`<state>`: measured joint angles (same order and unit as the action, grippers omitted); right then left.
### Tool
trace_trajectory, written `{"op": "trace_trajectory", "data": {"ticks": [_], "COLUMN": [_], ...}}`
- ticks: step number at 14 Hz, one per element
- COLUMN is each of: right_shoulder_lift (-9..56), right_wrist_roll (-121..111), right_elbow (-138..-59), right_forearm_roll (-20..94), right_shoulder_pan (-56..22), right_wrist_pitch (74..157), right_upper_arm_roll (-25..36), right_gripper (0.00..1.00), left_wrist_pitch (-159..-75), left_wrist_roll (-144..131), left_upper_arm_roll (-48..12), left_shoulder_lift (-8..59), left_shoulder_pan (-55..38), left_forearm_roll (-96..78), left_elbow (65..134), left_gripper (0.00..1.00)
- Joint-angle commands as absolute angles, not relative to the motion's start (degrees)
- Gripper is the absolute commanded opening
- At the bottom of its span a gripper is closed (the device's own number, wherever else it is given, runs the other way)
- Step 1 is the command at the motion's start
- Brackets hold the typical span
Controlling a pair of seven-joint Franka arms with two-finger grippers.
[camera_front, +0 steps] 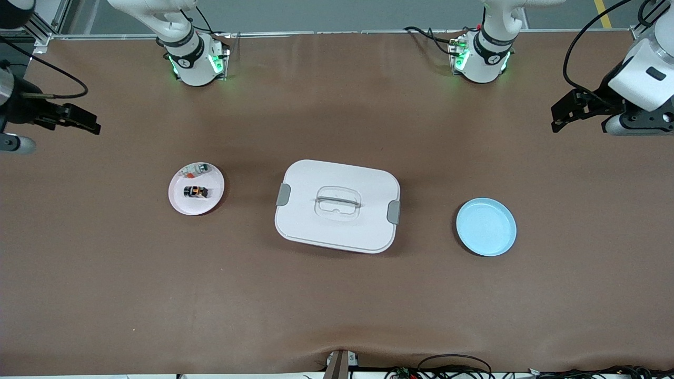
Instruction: Transfer orange switch to right arm and place
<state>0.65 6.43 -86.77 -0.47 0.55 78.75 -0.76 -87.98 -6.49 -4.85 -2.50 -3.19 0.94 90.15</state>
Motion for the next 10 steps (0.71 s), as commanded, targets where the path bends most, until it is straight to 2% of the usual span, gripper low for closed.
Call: {"op": "trace_trajectory", "data": {"ticks": [1,10], "right_shoulder_lift": [2.81,2.73], "right_wrist_roll": [7.65,7.47], "right_elbow": [-81.65,-81.56], "right_forearm_roll": [-0.35,2.55], "right_shoulder_pan": [0.27,-0.09], "right_wrist_pitch": [76.46,77.25], "right_upper_arm_roll": [-1.58,-1.05], "right_gripper": [1.00,1.00], "left_wrist_pitch": [-87.71,-87.63], "left_wrist_roll": [-5.27,-5.27], "left_upper_arm_roll": [-4.66,-4.66], "left_shoulder_lift": [-3.87,-4.39], "left_shoulder_pan": [-3.25,-3.08], "left_forearm_roll": [0.18,0.18], "left_elbow": [91.14,91.49], "left_gripper": [1.00,1.00]}}
